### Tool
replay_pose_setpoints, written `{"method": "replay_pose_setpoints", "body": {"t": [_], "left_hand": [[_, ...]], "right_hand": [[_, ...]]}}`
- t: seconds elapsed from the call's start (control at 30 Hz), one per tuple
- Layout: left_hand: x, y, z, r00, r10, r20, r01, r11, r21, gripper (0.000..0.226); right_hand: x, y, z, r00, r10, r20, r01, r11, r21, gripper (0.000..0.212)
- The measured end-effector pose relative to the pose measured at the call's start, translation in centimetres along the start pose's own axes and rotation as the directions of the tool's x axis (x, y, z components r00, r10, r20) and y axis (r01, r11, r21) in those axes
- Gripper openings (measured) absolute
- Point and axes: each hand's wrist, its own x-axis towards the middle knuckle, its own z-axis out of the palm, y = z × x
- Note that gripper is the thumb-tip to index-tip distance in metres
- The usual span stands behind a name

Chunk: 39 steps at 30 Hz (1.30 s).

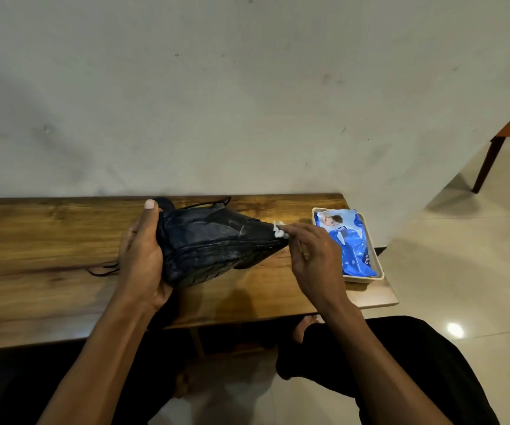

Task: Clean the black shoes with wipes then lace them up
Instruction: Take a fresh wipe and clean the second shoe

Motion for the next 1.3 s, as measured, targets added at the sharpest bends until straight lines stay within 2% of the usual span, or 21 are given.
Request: {"method": "replay_pose_setpoints", "body": {"t": [0.1,0.2,0.33,0.4,0.53,0.6,0.7,0.77,0.87,0.97,1.07,1.13,1.2,1.3], "left_hand": [[0.1,0.3,-0.3,0.998,-0.065,-0.023,0.064,0.997,-0.043,0.061],[0.3,0.3,-0.6,0.992,-0.125,-0.022,0.121,0.986,-0.119,0.059],[0.9,0.3,-0.8,0.978,-0.207,0.004,0.204,0.959,-0.197,0.055],[1.2,0.2,-1.0,0.968,-0.249,0.02,0.247,0.942,-0.228,0.052],[1.6,0.1,-1.5,0.957,-0.29,-0.002,0.28,0.928,-0.247,0.049],[1.9,0.1,-1.6,0.952,-0.306,-0.017,0.292,0.922,-0.256,0.049],[1.8,0.1,-1.5,0.953,-0.3,-0.039,0.278,0.919,-0.282,0.05],[1.5,0.3,-1.2,0.966,-0.254,-0.047,0.234,0.938,-0.256,0.053],[0.7,0.4,-0.3,0.988,-0.138,-0.068,0.126,0.979,-0.16,0.065],[-0.2,0.3,1.2,0.997,0.025,-0.074,-0.026,1.0,-0.01,0.048],[-1.0,-0.1,2.8,0.99,0.144,0.004,-0.143,0.984,0.107,0.052],[-1.5,-0.1,3.5,0.979,0.202,0.039,-0.205,0.967,0.152,0.059],[-1.6,-0.3,4.1,0.971,0.218,0.097,-0.234,0.95,0.208,0.058],[-2.2,0.0,5.2,0.973,0.204,0.107,-0.221,0.959,0.178,0.048]], "right_hand": [[0.5,0.8,0.3,0.98,0.197,0.021,-0.198,0.976,0.086,0.025],[0.8,1.2,0.6,0.918,0.383,0.1,-0.393,0.913,0.109,0.023],[0.9,1.8,1.4,0.788,0.588,0.181,-0.612,0.72,0.326,0.02],[1.0,1.8,1.5,0.745,0.636,0.202,-0.659,0.651,0.377,0.018],[1.0,2.2,1.6,0.679,0.685,0.264,-0.728,0.586,0.355,0.019],[0.8,2.4,1.6,0.661,0.687,0.303,-0.747,0.562,0.356,0.022],[0.8,2.2,1.6,0.659,0.696,0.283,-0.748,0.572,0.337,0.019],[1.0,1.4,1.3,0.703,0.678,0.215,-0.705,0.623,0.339,0.021],[1.7,-1.0,0.0,0.812,0.576,0.095,-0.55,0.701,0.453,0.018],[2.4,-3.8,-1.6,0.884,0.467,0.022,-0.398,0.728,0.558,0.02],[2.1,-6.2,-2.4,0.925,0.381,0.008,-0.313,0.75,0.583,0.021],[1.6,-7.5,-2.6,0.964,0.265,-0.029,-0.209,0.82,0.532,0.023],[1.1,-8.4,-2.7,0.996,0.057,-0.067,-0.023,0.907,0.421,0.026],[0.4,-8.8,-2.6,0.979,-0.198,-0.047,0.203,0.965,0.165,0.027]]}}
